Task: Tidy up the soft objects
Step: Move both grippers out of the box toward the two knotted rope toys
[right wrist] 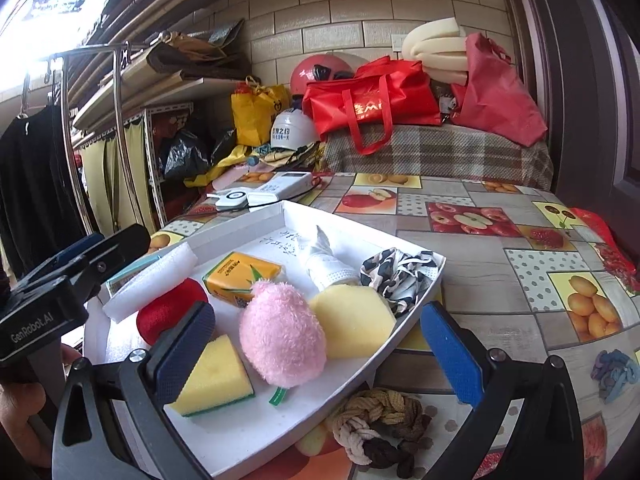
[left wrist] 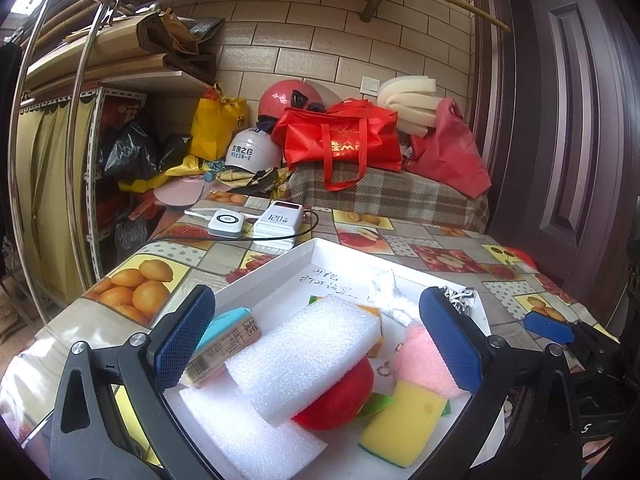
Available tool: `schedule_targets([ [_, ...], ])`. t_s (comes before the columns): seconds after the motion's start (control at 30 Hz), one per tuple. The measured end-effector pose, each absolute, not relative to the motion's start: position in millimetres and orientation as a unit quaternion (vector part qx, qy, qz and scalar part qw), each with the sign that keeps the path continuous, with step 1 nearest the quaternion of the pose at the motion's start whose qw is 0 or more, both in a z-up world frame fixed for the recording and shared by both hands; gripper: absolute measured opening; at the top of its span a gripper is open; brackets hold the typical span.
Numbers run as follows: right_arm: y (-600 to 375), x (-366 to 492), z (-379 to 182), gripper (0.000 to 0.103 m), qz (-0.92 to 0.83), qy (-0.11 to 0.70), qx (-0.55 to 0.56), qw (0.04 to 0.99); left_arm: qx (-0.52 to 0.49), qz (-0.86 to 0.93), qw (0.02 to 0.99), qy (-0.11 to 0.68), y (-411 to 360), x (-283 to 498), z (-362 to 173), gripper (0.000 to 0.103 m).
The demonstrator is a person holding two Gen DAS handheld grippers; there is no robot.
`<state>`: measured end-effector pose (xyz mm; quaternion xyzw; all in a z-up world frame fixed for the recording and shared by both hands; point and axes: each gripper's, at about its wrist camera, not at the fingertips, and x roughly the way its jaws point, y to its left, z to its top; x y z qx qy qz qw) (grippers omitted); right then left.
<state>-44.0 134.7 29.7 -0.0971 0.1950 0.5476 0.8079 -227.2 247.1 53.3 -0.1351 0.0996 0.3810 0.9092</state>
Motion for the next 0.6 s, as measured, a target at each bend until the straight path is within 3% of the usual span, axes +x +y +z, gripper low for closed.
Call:
schedule_targets([
  [0.27,108,-31,31,0.103,0.534,0.204,-0.065,0.818,-0.169,0.343,0.92,0.089,223,-224,53,0.103],
  [0.6,80,-4,28,0.103,0.509,0.235,-0.011,0.828,-0.083,0.293,0.945,0.118,175,-193,59,0.103],
])
